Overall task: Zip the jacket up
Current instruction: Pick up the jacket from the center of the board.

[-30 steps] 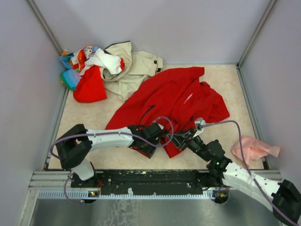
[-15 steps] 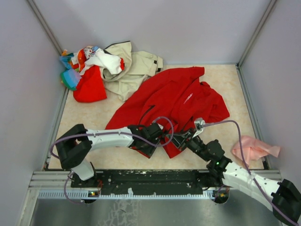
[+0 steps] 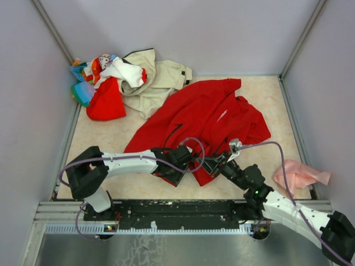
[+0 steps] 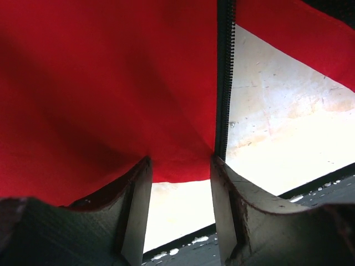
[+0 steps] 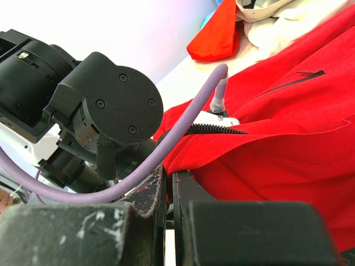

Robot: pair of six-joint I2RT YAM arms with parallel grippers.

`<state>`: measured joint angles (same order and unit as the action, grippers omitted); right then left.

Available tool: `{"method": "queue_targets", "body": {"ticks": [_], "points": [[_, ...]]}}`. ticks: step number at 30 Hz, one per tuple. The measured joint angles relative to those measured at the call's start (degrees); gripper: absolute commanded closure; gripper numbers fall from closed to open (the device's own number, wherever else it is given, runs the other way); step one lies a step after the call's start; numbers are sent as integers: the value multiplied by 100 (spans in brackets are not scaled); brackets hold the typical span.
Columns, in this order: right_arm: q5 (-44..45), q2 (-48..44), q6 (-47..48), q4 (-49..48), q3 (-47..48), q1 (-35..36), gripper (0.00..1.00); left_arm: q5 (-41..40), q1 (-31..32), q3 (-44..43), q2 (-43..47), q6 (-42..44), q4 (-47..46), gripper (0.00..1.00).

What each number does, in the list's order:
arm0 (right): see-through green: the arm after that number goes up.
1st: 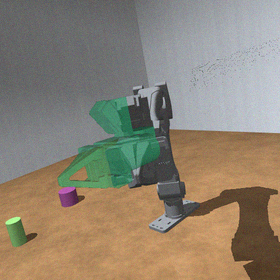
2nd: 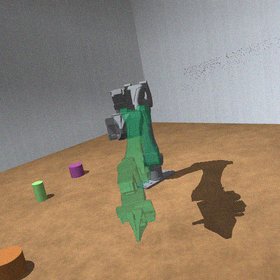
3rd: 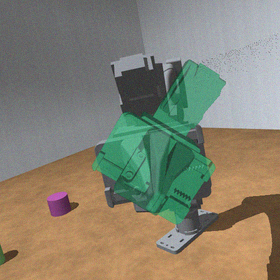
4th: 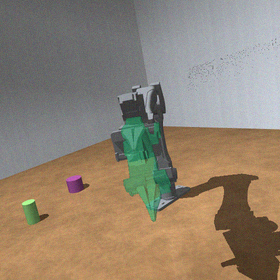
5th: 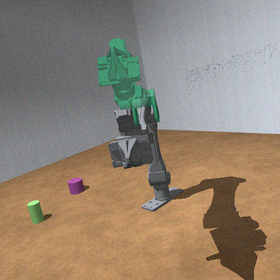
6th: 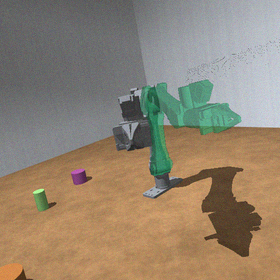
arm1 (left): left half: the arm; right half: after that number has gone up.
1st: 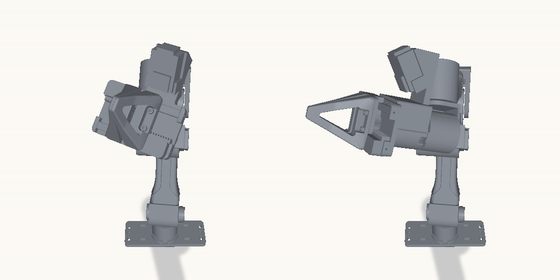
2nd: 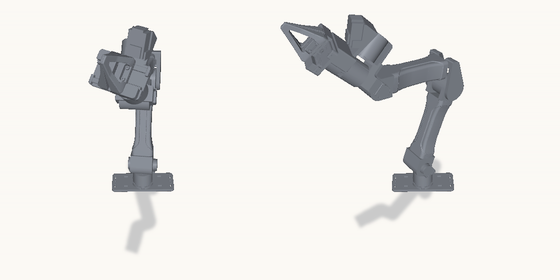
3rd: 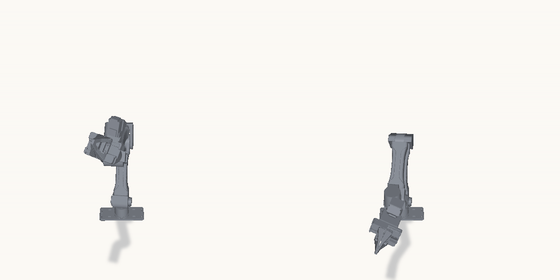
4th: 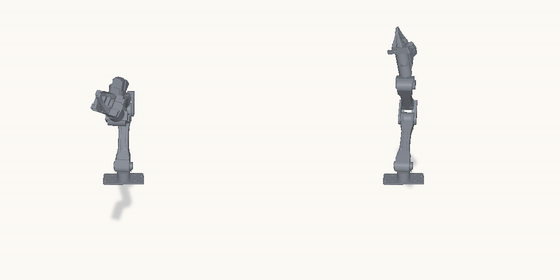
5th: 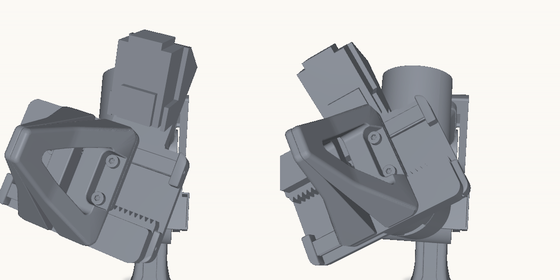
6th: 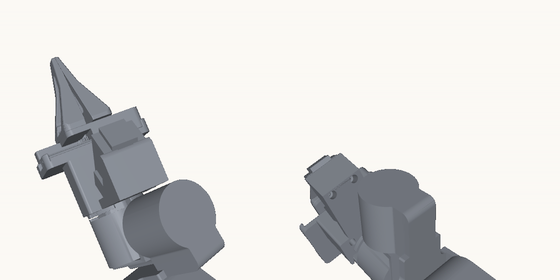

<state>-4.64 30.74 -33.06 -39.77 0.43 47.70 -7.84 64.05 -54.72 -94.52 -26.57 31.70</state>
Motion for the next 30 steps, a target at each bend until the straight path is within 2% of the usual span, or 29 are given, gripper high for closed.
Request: {"method": "queue_targets", "body": {"ticks": [10, 26, 30], "points": [[2, 0, 0, 15, 0, 0, 100, -155, 74, -4, -81, -175, 4, 59], [7, -76, -2, 76, 0, 0, 100, -332, 284, -118, -402, -450, -50, 53], [7, -76, -2, 81, 0, 0, 100, -323, 295, -131, -422, -448, -83, 67]]}}
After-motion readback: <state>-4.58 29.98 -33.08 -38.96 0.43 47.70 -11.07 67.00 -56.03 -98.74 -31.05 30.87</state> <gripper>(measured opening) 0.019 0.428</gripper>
